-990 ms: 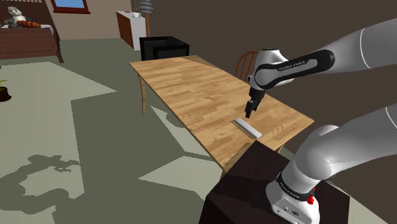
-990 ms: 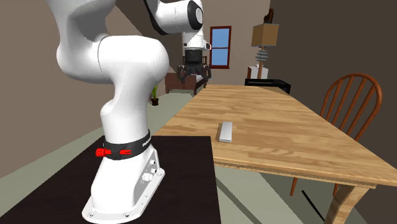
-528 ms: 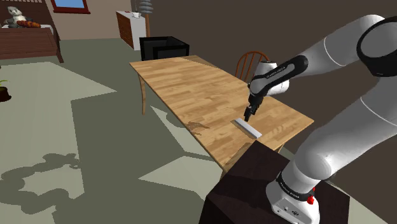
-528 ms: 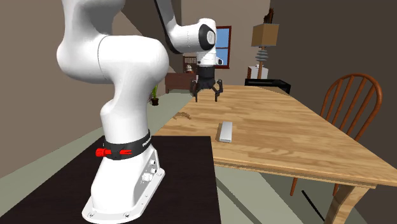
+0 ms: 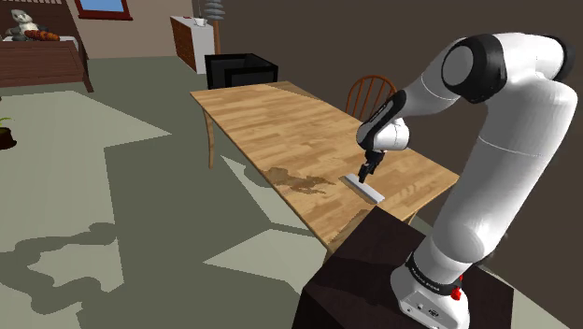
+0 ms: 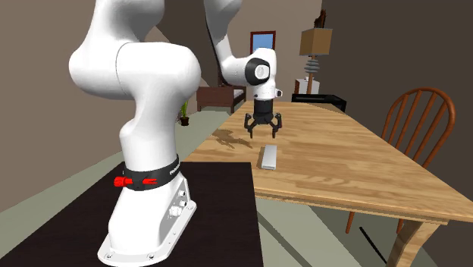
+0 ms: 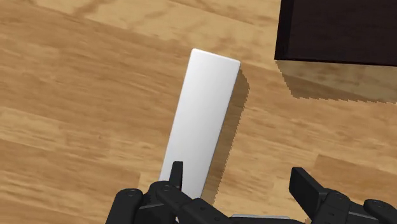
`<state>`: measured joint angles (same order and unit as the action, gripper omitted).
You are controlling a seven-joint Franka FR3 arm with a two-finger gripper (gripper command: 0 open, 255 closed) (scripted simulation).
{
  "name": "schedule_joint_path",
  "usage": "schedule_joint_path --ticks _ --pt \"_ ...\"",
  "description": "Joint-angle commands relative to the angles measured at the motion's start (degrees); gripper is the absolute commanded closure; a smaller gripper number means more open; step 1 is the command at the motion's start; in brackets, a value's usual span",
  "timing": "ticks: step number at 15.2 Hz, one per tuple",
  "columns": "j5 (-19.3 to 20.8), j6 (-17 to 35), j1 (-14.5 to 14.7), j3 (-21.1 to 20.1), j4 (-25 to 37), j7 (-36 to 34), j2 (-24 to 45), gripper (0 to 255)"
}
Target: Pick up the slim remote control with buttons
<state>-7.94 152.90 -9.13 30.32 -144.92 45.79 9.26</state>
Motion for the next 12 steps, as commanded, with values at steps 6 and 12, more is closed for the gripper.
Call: schedule_joint_path --ticks 6,12 --pt "-13.63 5.02 -8.21 -7.09 6.91 11.80 12.64 0" --pt "-17.50 8.26 -11.21 -10.92 8.23 14.70 17.20 0"
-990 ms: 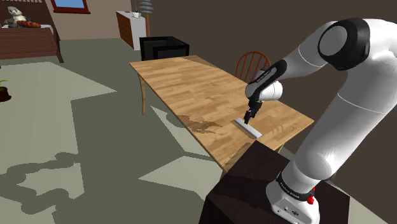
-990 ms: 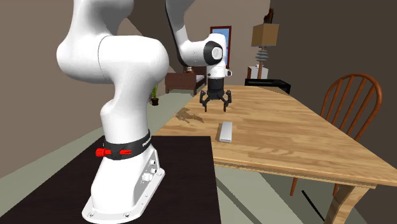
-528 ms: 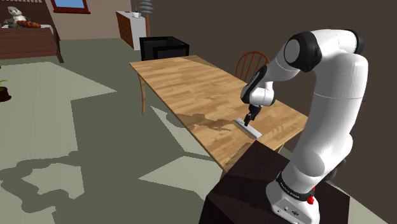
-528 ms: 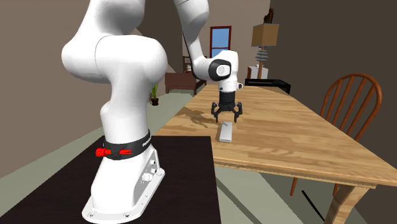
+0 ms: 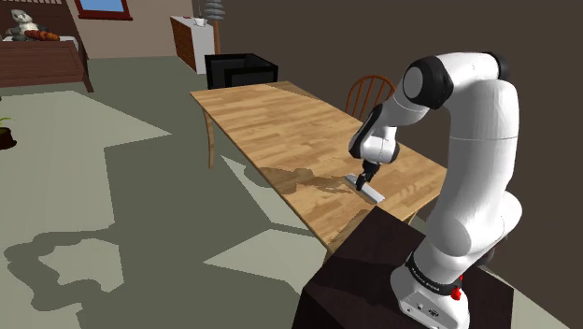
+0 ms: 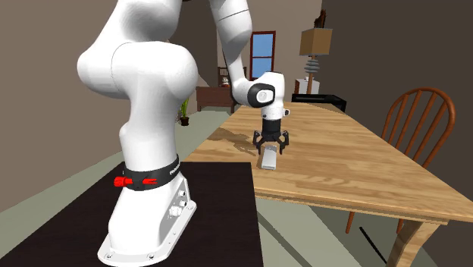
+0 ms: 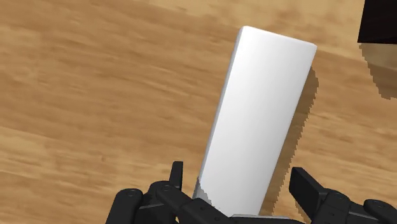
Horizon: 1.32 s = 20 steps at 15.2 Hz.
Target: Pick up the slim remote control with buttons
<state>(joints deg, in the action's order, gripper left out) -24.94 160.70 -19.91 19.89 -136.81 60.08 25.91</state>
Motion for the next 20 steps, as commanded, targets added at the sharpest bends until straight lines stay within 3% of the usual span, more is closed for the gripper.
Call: schedule_joint_path --ticks 1,2,11,20 --pt "-0.49 0.47 -0.44 -0.51 0.12 0.41 0.55 0" --pt "-0.57 0.52 -0.52 -0.58 0.19 0.47 0.66 255" --pt "-0.50 0.47 -0.44 -0.50 0.13 0.41 0.55 255" --pt "6.03 -4.85 4.37 5.67 -1.79 -4.44 -6.81 255"
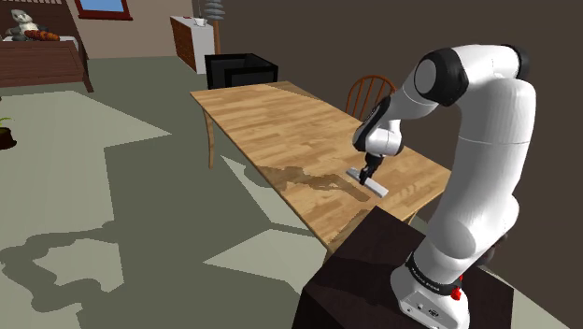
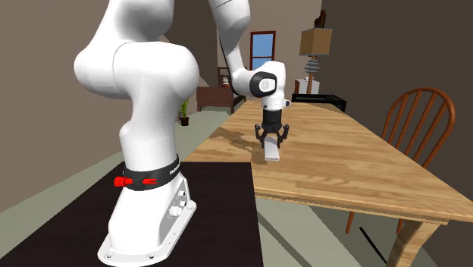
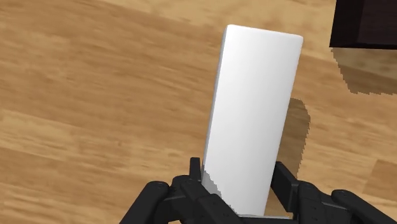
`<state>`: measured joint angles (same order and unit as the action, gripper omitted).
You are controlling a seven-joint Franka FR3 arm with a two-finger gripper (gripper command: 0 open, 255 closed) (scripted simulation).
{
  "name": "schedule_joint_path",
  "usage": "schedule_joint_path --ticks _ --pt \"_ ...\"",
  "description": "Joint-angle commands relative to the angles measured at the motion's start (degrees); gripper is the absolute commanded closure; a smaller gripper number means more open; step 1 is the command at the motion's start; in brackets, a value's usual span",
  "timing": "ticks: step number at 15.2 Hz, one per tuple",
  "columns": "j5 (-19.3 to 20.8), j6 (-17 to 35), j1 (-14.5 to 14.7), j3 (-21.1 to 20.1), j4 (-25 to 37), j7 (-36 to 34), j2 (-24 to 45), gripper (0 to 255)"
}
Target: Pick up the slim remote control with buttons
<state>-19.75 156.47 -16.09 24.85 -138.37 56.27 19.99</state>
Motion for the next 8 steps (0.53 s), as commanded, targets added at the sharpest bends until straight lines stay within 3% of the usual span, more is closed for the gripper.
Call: schedule_joint_path --ticks 1,8 --pt "1.69 -1.23 1.03 1.35 -0.38 -1.23 -1.72 255" --pt "6.22 -4.50 3.19 4.33 -0.89 -4.47 -5.97 255"
